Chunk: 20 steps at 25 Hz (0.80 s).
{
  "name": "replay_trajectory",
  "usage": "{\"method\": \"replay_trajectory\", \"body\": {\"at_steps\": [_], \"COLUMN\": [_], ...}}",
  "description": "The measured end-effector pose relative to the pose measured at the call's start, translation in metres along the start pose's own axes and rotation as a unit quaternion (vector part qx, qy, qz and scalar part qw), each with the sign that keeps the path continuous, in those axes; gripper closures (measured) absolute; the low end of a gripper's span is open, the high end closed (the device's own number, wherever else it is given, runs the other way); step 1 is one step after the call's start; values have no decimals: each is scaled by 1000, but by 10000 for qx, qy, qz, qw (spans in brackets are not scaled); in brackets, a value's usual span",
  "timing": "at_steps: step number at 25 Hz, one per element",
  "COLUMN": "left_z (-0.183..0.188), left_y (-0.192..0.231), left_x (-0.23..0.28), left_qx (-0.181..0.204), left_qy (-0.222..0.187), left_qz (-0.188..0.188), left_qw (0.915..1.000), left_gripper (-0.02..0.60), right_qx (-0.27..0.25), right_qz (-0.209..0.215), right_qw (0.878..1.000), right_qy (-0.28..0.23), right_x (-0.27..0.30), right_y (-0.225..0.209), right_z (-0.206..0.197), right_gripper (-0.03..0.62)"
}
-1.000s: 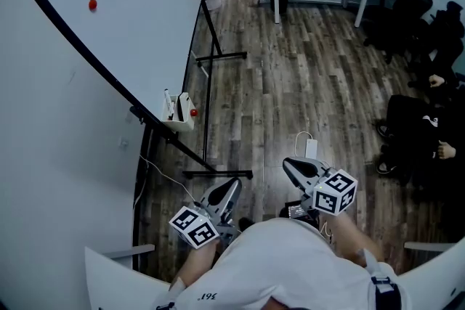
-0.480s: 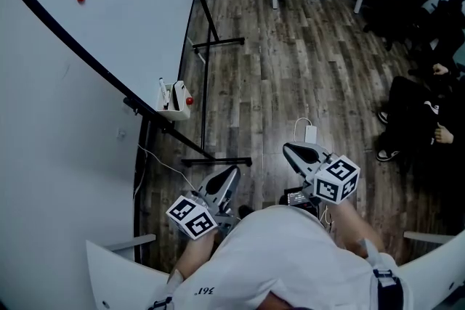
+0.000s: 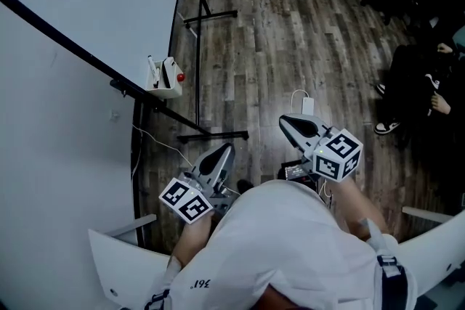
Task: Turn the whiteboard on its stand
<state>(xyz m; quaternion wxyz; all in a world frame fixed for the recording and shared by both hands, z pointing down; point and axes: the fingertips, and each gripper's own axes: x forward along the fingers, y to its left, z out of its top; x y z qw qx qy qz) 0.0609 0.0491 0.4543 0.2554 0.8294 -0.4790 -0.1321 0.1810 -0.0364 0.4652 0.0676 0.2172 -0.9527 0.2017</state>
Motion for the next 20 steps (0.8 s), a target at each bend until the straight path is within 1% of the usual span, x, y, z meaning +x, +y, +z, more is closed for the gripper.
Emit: {"method": "replay_trajectory", "body": {"at_steps": [3, 9, 14, 20], "left_z": [3, -6, -5, -1], "left_y": [-2, 2, 6, 16], "left_x": [4, 3, 7, 11], "left_qx": [89, -9, -33, 50], "left_qy": [-42, 109, 124, 113], "left_qz": [-31, -69, -72, -90], "left_qw": [9999, 9999, 9999, 9999], "left_gripper": [566, 566, 566, 566], "right_qx": [-127, -78, -233, -386], "right_qz": [-11, -139, -145, -170], "right_qw": [9999, 9999, 9995, 9991], "right_qy": [-89, 33, 121, 71], "right_x": [0, 2, 6, 18], "right_y": [-5, -7, -8, -12], "right_z": [9, -1, -1, 2], "right_gripper": [568, 568, 568, 568]}}
